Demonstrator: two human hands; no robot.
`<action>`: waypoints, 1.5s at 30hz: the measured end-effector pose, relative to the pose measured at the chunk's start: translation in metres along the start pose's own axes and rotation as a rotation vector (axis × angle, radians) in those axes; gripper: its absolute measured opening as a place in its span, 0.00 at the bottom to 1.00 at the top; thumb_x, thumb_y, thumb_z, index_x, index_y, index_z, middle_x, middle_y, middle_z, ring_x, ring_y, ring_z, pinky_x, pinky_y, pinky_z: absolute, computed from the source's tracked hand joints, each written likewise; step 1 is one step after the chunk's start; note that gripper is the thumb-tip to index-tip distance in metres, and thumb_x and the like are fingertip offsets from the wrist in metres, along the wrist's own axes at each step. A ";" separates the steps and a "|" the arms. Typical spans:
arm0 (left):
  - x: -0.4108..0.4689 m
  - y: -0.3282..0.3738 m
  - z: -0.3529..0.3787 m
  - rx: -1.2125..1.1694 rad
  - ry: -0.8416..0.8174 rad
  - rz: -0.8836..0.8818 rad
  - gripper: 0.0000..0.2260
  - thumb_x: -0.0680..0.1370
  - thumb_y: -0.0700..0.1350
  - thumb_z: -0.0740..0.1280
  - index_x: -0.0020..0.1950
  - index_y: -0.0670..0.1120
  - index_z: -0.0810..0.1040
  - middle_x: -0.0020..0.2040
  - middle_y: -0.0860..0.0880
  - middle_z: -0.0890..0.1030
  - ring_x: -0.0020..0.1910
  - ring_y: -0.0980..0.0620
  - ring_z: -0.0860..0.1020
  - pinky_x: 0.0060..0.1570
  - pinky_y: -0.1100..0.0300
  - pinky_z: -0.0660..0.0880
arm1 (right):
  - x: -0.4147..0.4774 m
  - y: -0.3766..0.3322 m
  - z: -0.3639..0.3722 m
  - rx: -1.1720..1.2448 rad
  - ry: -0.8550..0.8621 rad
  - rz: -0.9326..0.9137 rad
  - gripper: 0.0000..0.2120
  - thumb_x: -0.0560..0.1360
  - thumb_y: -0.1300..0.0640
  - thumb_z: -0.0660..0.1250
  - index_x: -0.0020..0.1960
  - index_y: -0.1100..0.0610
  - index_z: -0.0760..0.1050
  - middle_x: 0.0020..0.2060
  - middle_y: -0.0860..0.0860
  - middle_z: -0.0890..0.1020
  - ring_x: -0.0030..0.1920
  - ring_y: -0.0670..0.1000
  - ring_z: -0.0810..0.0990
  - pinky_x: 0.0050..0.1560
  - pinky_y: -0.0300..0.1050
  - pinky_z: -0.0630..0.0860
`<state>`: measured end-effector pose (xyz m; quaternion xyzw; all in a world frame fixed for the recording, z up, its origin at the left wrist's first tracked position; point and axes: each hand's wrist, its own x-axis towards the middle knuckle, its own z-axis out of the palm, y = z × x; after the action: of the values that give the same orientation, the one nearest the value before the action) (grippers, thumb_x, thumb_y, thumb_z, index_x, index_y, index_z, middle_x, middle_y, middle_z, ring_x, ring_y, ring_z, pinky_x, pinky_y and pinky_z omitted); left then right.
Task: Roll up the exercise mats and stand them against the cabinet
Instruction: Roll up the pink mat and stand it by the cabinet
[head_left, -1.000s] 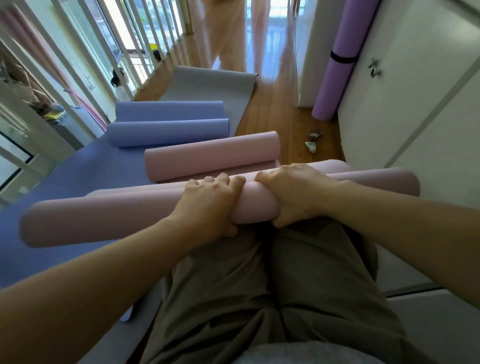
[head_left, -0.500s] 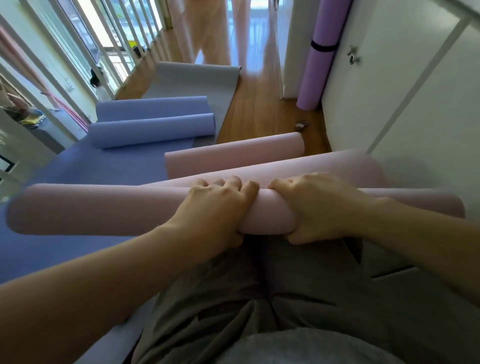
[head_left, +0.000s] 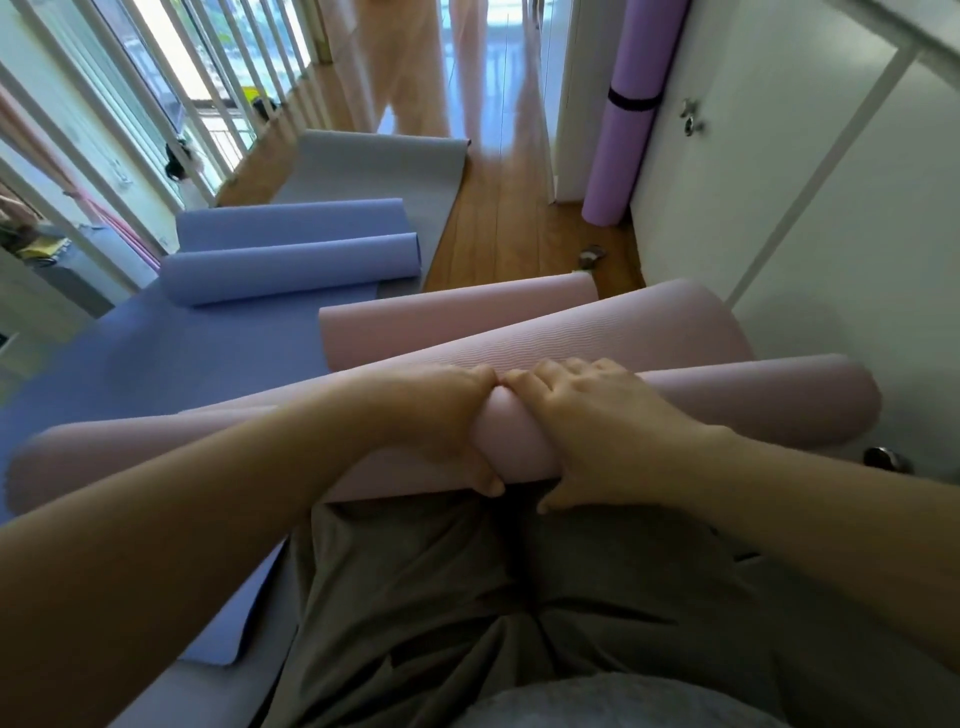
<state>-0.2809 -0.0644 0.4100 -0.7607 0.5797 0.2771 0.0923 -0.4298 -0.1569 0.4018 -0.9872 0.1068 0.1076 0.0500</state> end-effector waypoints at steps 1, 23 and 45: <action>0.001 -0.004 -0.002 -0.024 -0.022 0.005 0.38 0.66 0.63 0.74 0.71 0.54 0.64 0.66 0.52 0.72 0.61 0.52 0.71 0.61 0.55 0.69 | 0.004 -0.001 0.001 0.021 0.017 0.002 0.44 0.65 0.37 0.73 0.73 0.48 0.58 0.65 0.49 0.72 0.62 0.51 0.72 0.64 0.50 0.69; -0.009 -0.020 0.031 0.256 0.550 -0.086 0.37 0.70 0.63 0.69 0.73 0.52 0.59 0.67 0.49 0.72 0.63 0.48 0.72 0.62 0.49 0.67 | 0.056 0.024 -0.018 0.056 -0.105 -0.024 0.38 0.63 0.39 0.76 0.68 0.49 0.66 0.56 0.47 0.77 0.53 0.49 0.77 0.52 0.48 0.77; -0.055 0.012 0.043 0.217 0.359 0.046 0.34 0.66 0.66 0.68 0.67 0.54 0.62 0.61 0.53 0.72 0.58 0.51 0.73 0.57 0.53 0.68 | -0.004 -0.001 -0.013 0.188 -0.267 -0.101 0.35 0.62 0.35 0.75 0.62 0.46 0.68 0.54 0.43 0.77 0.51 0.46 0.75 0.51 0.43 0.76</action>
<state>-0.3149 -0.0026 0.4059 -0.7700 0.6305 0.0751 0.0628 -0.4305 -0.1565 0.4158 -0.9592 0.0590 0.2247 0.1611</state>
